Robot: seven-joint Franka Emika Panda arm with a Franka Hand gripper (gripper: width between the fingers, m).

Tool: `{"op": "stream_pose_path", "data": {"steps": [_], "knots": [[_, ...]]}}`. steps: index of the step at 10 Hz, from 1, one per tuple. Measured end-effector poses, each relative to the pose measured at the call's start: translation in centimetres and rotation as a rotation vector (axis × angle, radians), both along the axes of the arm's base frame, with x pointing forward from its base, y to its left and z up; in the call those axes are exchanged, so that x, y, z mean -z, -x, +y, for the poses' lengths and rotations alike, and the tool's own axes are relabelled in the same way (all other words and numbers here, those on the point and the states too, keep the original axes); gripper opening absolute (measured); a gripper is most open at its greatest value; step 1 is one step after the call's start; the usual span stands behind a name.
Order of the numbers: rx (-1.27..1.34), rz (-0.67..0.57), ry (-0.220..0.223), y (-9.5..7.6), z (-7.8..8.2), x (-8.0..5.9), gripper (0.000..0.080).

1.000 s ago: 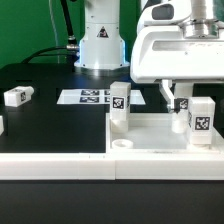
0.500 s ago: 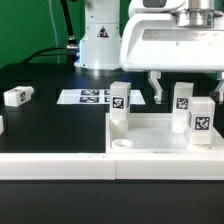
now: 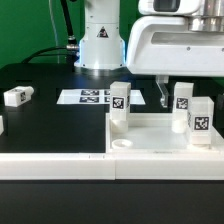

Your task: Assemble square table

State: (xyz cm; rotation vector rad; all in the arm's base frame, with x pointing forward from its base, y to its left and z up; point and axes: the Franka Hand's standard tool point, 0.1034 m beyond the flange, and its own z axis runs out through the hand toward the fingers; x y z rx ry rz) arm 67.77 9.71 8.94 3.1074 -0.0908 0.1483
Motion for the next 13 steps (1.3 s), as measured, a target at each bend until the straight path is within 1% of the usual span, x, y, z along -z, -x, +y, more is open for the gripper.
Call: {"op": "stream_pose_path", "data": {"steps": [2,5,6,7,8,9,11,13], "knots": [[0.012,-0.007,0.004,-0.28,0.32,0.60,0.0649],[0.037,-0.006,0.003,-0.24,0.32,0.71,0.0649],[0.060,-0.007,0.000,-0.23,0.34,0.72,0.0547],[0.118,-0.009,-0.006,-0.23,0.35,0.72,0.0411],[0.176,-0.011,-0.012,-0.23,0.38,0.72,0.0411],[0.260,-0.013,-0.021,-0.21,0.39,0.73,0.0290],[0.384,-0.020,-0.038,-0.20,0.39,0.83,0.0290],[0.611,-0.084,-0.090,-0.58,-0.12,0.88,0.0290]]}}
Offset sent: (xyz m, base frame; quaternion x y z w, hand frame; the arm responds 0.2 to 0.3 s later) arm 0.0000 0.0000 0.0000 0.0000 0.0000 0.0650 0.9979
